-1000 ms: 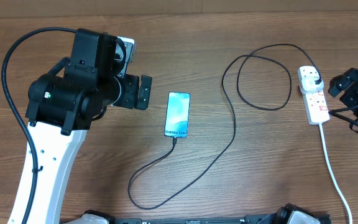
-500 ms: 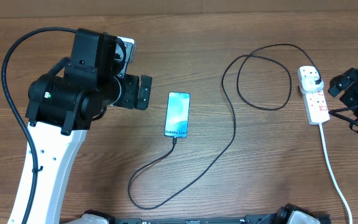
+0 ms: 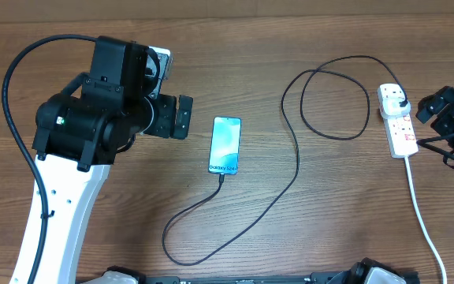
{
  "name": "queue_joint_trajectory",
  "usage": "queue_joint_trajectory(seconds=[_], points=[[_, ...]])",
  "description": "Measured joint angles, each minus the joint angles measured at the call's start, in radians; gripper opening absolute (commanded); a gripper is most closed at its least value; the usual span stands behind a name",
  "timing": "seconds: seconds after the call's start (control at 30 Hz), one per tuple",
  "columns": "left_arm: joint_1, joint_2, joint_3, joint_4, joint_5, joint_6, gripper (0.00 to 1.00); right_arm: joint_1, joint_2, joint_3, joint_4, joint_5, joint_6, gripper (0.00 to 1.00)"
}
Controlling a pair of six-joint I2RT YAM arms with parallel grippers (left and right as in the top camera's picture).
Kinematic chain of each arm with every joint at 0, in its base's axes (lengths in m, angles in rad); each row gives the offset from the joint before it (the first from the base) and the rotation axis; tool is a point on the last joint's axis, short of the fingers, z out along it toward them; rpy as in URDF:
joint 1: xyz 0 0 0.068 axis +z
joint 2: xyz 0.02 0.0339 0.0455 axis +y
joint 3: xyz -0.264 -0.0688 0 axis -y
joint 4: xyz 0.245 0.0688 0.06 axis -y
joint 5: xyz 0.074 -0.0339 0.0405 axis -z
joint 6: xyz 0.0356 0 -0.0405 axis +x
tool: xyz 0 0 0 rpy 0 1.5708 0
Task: Plug charger to phone and switch on socket
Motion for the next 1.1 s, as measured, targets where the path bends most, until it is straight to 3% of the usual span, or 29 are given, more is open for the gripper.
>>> queue_joint_trajectory(seconds=[0.67,0.83,1.1], points=[[0.000,-0.059,-0.027,0.016,-0.001,0.000,1.00,0.000,0.000,0.000,0.000,0.000,0.000,1.00],[0.000,-0.160,-0.213,0.217,-0.026,0.002,1.00,0.000,0.000,0.000,0.000,0.000,0.000,1.00],[0.000,-0.332,-0.601,0.701,-0.052,0.075,0.99,0.000,0.000,0.000,-0.001,0.000,0.000,1.00]])
